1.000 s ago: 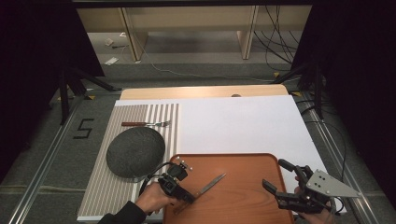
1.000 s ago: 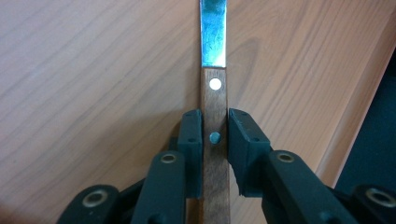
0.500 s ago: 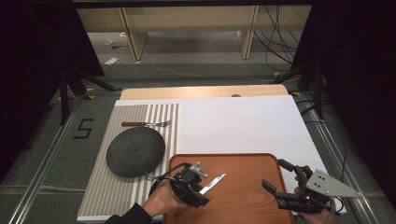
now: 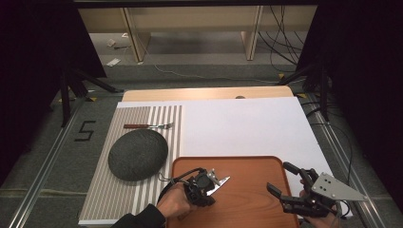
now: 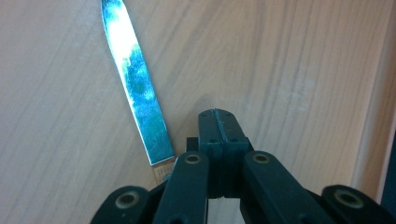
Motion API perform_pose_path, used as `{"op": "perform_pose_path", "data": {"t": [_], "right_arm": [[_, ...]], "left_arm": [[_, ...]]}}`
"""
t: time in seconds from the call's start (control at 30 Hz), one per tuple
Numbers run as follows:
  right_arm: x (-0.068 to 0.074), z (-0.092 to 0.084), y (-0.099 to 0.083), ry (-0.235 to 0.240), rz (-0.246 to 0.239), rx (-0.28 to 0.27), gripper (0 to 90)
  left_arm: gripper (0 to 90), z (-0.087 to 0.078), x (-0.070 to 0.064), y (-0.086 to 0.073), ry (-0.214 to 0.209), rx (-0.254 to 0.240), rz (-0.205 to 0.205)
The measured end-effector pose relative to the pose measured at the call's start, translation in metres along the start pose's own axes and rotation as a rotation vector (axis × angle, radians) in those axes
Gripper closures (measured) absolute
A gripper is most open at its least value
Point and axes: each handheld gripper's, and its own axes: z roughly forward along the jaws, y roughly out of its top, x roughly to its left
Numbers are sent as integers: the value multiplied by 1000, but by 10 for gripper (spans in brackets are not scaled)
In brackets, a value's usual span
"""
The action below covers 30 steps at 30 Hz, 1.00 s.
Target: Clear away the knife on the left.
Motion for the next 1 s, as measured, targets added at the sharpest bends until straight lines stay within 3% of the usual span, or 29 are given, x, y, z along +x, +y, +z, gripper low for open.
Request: {"op": "perform_pose_path", "data": {"t": [0.73, 1.0], "right_arm": [[0, 0, 0, 1, -1, -2, 185], [1, 0, 0, 2, 1, 0, 185]], "left_arm": [[900, -4, 11, -7, 37, 26, -59], [899, -8, 20, -12, 65, 10, -95]]}}
